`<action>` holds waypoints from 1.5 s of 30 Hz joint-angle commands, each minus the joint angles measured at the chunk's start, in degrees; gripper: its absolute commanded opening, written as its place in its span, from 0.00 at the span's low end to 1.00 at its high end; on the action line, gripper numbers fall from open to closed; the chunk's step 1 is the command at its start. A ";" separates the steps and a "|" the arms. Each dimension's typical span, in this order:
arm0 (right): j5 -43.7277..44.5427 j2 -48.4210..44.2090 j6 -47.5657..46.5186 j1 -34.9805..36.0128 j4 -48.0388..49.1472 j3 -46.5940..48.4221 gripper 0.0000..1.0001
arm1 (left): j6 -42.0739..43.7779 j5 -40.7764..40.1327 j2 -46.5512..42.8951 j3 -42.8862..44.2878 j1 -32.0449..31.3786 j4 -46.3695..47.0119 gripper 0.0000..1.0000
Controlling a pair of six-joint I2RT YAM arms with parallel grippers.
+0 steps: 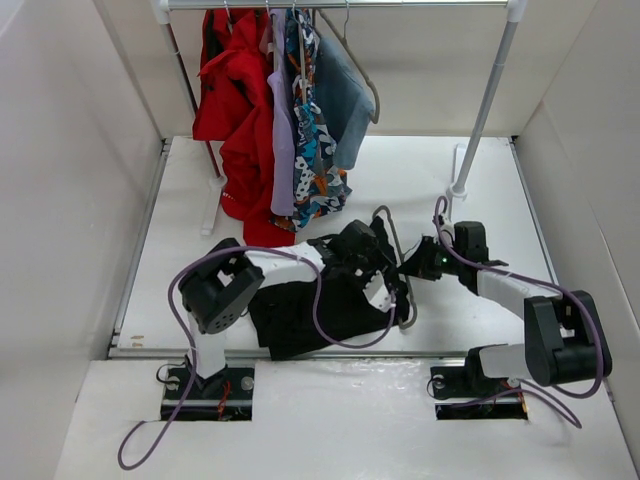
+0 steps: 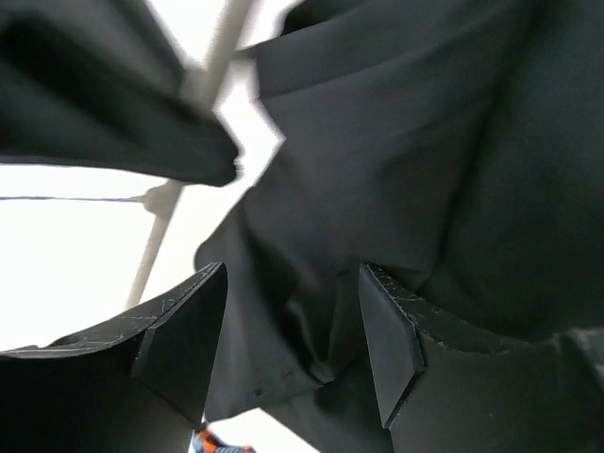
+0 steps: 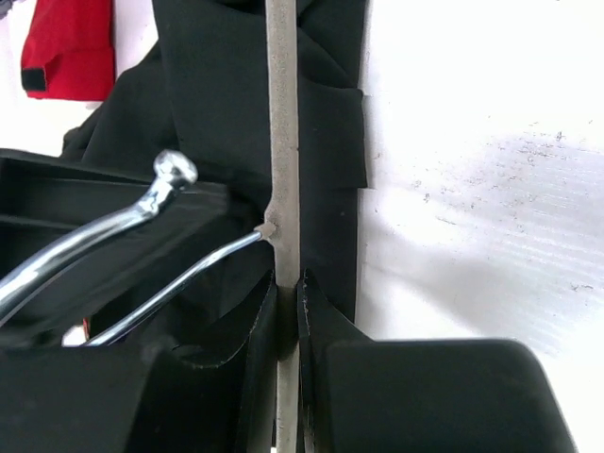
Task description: Place the trousers on the hanger
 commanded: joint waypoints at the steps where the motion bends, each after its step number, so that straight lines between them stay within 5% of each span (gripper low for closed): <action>1: -0.37 1.64 -4.34 -0.24 -2.02 -0.56 0.00 | 7.33 1.12 0.70 6.39 0.45 -11.27 0.54; 8: -0.38 3.49 -4.87 -0.85 -2.02 0.67 0.00 | 22.09 5.27 0.09 17.64 3.35 -41.77 0.67; 12: 0.15 3.49 -4.87 -1.38 -2.02 1.19 0.00 | 23.43 6.58 2.10 19.86 2.83 -47.78 0.70; 18: 0.15 3.49 -4.87 -1.38 -2.02 1.19 0.00 | 17.37 6.06 3.86 18.20 0.54 -40.85 0.70; 29: 1.21 3.49 -4.87 -1.38 -2.02 0.15 0.00 | 1.20 11.95 10.80 23.74 0.01 -41.72 0.67; 45: 1.73 4.02 -5.92 -1.38 -2.02 1.19 0.00 | -13.93 9.66 4.66 15.12 1.16 -23.26 0.60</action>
